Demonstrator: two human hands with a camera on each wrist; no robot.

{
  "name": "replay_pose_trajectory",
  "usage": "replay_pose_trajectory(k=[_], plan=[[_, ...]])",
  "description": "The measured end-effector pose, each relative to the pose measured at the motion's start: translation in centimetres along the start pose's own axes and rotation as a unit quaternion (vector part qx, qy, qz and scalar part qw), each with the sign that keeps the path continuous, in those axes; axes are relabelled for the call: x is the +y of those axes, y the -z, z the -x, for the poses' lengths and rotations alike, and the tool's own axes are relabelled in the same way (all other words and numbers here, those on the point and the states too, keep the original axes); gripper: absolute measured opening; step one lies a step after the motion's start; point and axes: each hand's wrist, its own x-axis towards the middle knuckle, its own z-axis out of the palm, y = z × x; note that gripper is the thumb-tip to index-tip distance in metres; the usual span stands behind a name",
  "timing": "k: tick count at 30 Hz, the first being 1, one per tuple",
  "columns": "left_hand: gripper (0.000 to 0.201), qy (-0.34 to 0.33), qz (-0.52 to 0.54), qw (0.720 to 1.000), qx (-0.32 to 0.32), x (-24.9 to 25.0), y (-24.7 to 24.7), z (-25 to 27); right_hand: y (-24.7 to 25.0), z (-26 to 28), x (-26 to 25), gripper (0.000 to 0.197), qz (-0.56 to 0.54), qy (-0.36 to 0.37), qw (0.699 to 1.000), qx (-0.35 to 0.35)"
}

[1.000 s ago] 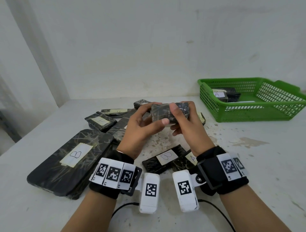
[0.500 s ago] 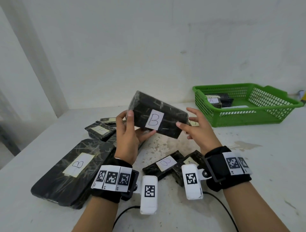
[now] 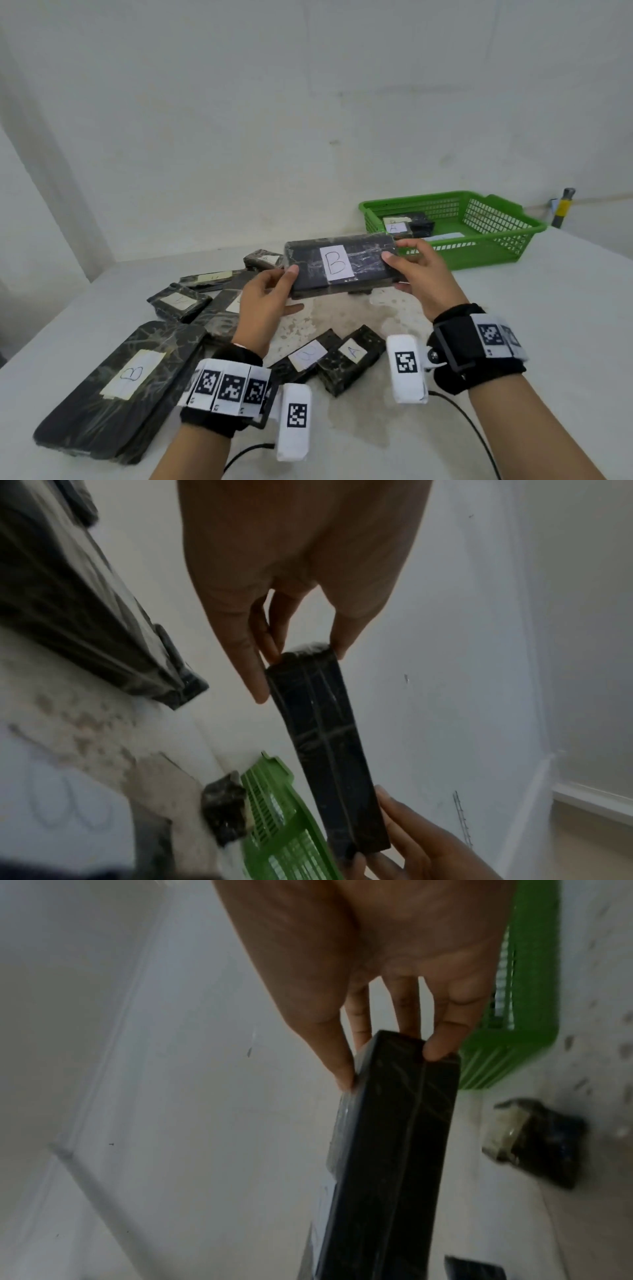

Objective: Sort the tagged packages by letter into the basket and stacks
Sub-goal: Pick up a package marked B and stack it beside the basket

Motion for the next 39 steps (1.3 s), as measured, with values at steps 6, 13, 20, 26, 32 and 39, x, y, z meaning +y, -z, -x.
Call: replay_pose_trajectory(k=[6,13,20,26,32,39], plan=[[0.03,0.021,-0.139,0.988,-0.069,-0.1,-7.8,1.8,7.9,-0.2,0.8,0.041,0.057,-0.014,0.996,0.067],[0.043,0.056,-0.188,0.961,-0.194,-1.8,-16.4,2.3,14.2,-2.9,0.9,0.047,0.175,-0.073,0.979,0.078],[0.086,0.129,-0.215,0.945,-0.209,-6.0,-20.0,-0.7,16.5,-5.1,2.0,0.047,0.235,-0.087,0.967,0.038],[0.093,0.149,-0.207,0.945,-0.205,-6.2,-20.8,-1.9,17.1,-6.8,3.6,0.049,0.262,-0.081,0.961,0.042],[0.041,0.16,-0.181,0.951,-0.194,-3.3,-20.6,-0.6,17.5,-8.2,4.9,0.049,0.285,-0.069,0.953,0.077],[0.046,0.168,-0.178,0.946,-0.214,-2.4,-20.1,0.1,17.1,-7.6,4.5,0.052,0.319,-0.067,0.944,0.061]])
